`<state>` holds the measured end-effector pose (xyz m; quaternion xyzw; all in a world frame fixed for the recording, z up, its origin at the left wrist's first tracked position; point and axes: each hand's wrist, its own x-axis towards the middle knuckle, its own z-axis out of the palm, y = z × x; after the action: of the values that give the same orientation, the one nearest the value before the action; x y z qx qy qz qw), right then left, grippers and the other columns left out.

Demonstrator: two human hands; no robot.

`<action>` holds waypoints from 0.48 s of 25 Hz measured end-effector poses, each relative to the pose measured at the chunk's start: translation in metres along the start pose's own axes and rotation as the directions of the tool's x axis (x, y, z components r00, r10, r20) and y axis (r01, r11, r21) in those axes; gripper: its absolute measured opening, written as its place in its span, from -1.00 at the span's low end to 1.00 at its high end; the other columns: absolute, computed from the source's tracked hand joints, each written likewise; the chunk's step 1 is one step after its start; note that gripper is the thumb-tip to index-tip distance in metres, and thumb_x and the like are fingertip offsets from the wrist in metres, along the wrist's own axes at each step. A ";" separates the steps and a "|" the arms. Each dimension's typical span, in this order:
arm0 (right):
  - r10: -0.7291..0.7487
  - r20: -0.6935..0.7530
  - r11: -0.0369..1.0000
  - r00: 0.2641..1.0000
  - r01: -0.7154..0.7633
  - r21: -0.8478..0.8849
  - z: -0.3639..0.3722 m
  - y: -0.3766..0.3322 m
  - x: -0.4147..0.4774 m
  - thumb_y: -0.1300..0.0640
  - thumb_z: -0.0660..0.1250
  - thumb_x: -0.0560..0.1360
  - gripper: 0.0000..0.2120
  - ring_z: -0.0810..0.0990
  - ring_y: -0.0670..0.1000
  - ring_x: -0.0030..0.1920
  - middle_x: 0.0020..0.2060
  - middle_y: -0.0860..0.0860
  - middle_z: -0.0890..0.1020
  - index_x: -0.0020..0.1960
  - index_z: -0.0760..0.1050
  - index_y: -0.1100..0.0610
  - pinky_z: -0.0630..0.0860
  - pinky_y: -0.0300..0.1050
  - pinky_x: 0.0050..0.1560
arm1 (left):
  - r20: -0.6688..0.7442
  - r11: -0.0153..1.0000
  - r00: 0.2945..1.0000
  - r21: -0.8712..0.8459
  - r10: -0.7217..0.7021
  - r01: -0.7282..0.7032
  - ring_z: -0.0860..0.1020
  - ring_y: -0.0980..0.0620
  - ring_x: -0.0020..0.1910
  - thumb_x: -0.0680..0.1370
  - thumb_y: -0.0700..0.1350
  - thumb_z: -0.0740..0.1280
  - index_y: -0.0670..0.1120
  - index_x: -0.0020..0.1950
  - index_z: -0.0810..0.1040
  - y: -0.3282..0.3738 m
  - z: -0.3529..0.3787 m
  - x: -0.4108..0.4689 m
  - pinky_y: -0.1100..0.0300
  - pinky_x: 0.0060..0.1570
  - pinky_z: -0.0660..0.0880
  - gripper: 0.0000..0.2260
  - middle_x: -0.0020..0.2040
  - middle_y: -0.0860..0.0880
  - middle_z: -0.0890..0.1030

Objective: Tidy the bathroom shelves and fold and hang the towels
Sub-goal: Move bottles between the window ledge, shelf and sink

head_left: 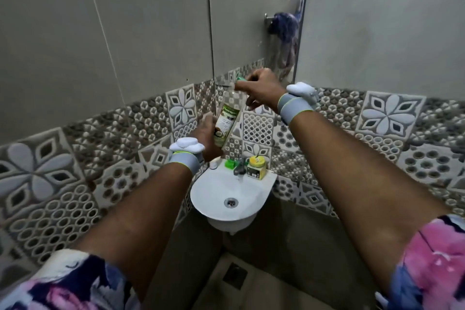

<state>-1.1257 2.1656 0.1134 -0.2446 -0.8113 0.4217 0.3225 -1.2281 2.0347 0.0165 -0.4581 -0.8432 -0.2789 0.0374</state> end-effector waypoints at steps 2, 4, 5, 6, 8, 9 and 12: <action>-0.008 -0.023 0.998 1.000 0.006 -0.069 0.004 0.014 0.012 0.14 0.44 0.41 -0.75 0.57 0.17 -0.49 -0.40 0.25 0.50 -0.24 0.41 0.25 0.62 0.18 -0.37 | 0.010 1.000 1.000 -0.003 -0.005 0.005 0.50 -0.15 0.20 0.32 -0.13 0.53 -0.12 0.30 0.34 -0.009 0.012 0.015 0.19 -0.03 0.35 -0.37 0.23 -0.15 0.50; -0.020 -0.036 0.983 0.999 0.013 -0.183 0.012 0.037 0.031 0.06 0.44 0.39 -0.73 0.62 0.20 -0.44 -0.40 0.26 0.59 -0.19 0.45 0.24 0.63 0.17 -0.34 | 0.058 0.998 0.998 0.058 -0.023 0.019 0.49 -0.13 0.21 0.35 -0.12 0.49 -0.09 0.30 0.35 -0.020 0.025 0.034 0.16 0.07 0.39 -0.43 0.26 -0.13 0.49; -0.022 -0.038 0.969 0.999 0.012 -0.248 0.016 0.050 0.039 0.01 0.44 0.38 -0.71 0.65 0.21 -0.40 -0.35 0.25 0.63 -0.18 0.48 0.24 0.63 0.17 -0.30 | 0.076 0.995 0.997 0.092 -0.034 0.027 0.50 -0.13 0.20 0.39 -0.10 0.45 -0.08 0.29 0.38 -0.028 0.033 0.043 0.15 0.09 0.41 -0.50 0.25 -0.13 0.50; -0.023 -0.042 0.954 0.999 0.009 -0.299 0.022 0.065 0.052 -0.02 0.44 0.38 -0.68 0.65 0.21 -0.35 -0.30 0.25 0.66 -0.16 0.50 0.24 0.63 0.17 -0.25 | 0.096 0.992 0.994 0.122 -0.049 0.038 0.52 -0.14 0.18 0.43 -0.08 0.41 -0.06 0.27 0.42 -0.037 0.042 0.055 0.13 0.10 0.43 -0.57 0.24 -0.12 0.52; -0.019 -0.069 0.935 0.997 -0.007 -0.355 0.032 0.088 0.075 -0.06 0.44 0.38 -0.63 0.64 0.22 -0.25 -0.19 0.23 0.65 -0.08 0.51 0.25 0.61 0.16 -0.15 | 0.129 0.980 0.988 0.194 -0.080 0.054 0.55 -0.17 0.15 0.49 -0.03 0.34 -0.06 0.19 0.55 -0.054 0.055 0.074 0.11 0.09 0.46 -0.71 0.19 -0.14 0.58; -0.018 -0.085 0.929 0.996 -0.015 -0.370 0.035 0.097 0.084 -0.06 0.44 0.39 -0.61 0.63 0.23 -0.22 -0.16 0.23 0.65 -0.04 0.52 0.27 0.60 0.15 -0.12 | 0.154 0.970 0.983 0.234 -0.097 0.059 0.57 -0.18 0.11 0.51 -0.01 0.31 -0.08 0.10 0.60 -0.061 0.061 0.084 0.11 0.04 0.47 -0.76 0.14 -0.17 0.61; 0.005 -0.093 0.892 0.996 -0.047 -0.449 0.037 0.126 0.112 -0.06 0.42 0.43 -0.60 0.61 0.21 -0.12 -0.13 0.21 0.62 -0.03 0.52 0.29 0.53 0.01 -0.17 | 0.214 0.950 0.970 0.309 -0.120 0.050 0.60 -0.22 0.01 0.54 0.05 0.27 -0.17 -0.03 0.62 -0.079 0.081 0.113 0.16 -0.16 0.40 -0.70 0.02 -0.23 0.63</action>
<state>-1.2125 2.2865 0.0267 -0.3421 -0.8685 0.2150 0.2873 -1.3404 2.1271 -0.0504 -0.4392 -0.8935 -0.0936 -0.0031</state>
